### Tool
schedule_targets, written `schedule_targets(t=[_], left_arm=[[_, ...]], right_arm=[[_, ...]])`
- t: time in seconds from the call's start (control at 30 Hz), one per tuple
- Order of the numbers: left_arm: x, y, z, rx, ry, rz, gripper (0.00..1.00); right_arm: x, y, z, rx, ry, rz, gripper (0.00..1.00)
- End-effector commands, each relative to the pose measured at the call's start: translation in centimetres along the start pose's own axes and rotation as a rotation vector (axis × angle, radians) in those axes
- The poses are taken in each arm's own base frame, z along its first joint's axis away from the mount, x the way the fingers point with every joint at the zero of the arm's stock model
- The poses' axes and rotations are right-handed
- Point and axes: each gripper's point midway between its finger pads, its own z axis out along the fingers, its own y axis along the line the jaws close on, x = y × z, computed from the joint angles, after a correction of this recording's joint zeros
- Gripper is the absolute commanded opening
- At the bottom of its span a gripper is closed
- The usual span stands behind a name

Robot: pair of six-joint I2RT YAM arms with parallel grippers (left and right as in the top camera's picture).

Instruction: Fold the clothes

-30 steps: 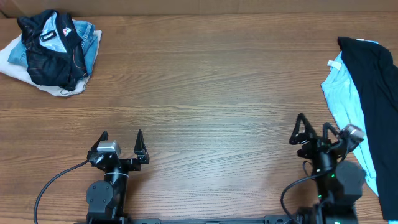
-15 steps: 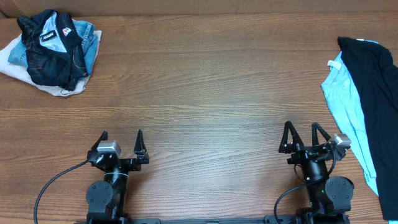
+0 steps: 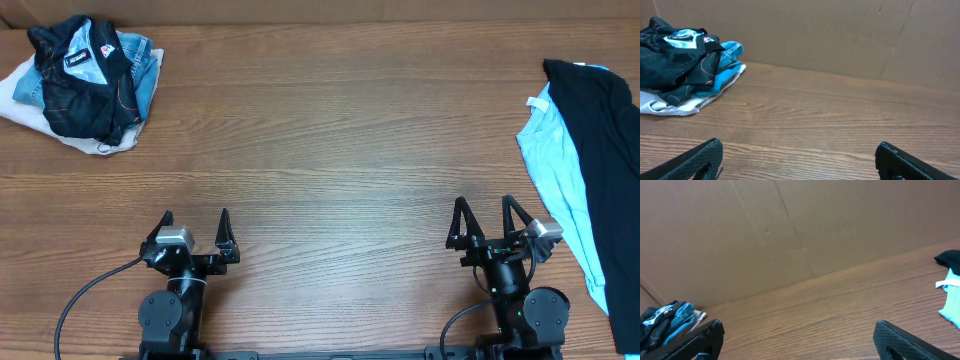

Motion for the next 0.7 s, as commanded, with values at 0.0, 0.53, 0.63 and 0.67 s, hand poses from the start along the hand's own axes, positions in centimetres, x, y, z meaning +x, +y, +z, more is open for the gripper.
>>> schedule_targets(t=[0.0, 0.53, 0.63, 0.67], left_arm=[[-0.1, 0.0, 0.0, -0.003, -0.010, 0.022, 1.00], [-0.1, 0.0, 0.0, -0.003, -0.010, 0.022, 1.00], [-0.1, 0.0, 0.0, -0.003, -0.010, 0.022, 1.00], [-0.1, 0.0, 0.0, -0.003, -0.010, 0.022, 1.00]], right_arm=[[0.2, 0.0, 0.0, -0.002, -0.005, -0.010, 1.00], [1.3, -0.1, 0.3, -0.028, -0.014, -0.111, 1.00], [2.2, 0.8, 0.3, -0.089, 0.019, -0.246, 1.00], [2.5, 0.8, 0.3, -0.095, 0.032, -0.268, 1.00]])
